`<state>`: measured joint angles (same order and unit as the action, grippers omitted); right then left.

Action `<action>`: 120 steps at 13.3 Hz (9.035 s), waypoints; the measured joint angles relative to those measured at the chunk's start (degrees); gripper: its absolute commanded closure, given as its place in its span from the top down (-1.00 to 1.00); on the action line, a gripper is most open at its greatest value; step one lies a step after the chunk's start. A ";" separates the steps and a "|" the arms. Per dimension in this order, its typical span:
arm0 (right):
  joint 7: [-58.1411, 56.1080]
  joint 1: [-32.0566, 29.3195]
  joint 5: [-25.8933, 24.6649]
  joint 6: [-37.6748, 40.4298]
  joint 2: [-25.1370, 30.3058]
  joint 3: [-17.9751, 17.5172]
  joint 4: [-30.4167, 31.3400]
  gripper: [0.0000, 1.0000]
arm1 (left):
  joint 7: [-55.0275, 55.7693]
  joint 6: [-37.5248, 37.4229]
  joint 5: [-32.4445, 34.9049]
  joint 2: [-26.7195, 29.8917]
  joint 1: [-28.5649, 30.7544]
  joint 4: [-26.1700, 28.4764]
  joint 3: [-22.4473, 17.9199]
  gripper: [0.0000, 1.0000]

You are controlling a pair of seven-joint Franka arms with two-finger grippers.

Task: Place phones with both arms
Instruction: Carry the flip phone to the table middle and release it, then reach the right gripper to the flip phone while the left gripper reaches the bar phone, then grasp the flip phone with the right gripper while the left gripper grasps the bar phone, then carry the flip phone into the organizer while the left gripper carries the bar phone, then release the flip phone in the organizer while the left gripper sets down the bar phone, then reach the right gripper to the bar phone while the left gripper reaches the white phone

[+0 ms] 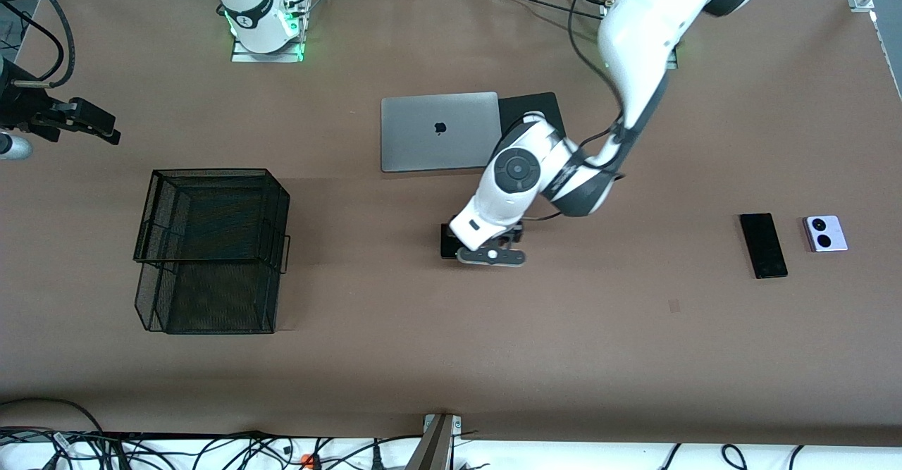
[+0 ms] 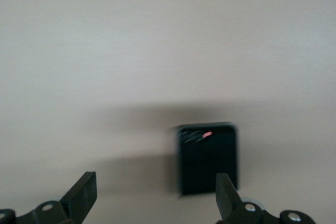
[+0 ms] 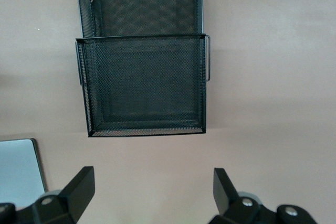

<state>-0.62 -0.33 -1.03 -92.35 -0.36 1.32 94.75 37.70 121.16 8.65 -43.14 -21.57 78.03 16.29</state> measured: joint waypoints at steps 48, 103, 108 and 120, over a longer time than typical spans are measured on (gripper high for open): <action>55.48 47.68 -5.83 -48.56 -54.93 2.82 -19.54 -1.00 | -40.06 28.92 11.84 6.71 57.26 33.52 -1.27 -0.55; -4.77 40.65 15.61 -5.25 -19.33 45.51 -3.78 1.00 | 7.34 16.57 3.88 -5.42 -7.94 6.15 -2.94 1.00; -3.97 41.20 15.63 -6.05 -20.68 41.76 -3.75 1.00 | 7.25 1.42 4.00 2.00 -4.94 4.04 -3.88 1.00; 38.68 47.39 15.90 -28.02 -37.31 15.40 -13.21 1.00 | -23.22 -24.67 4.94 11.71 32.81 4.98 -5.22 1.00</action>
<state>38.06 47.06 14.88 -120.36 -37.67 16.72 81.54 14.48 96.50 13.59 -31.43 11.25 83.02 11.08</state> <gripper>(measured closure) 0.000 0.000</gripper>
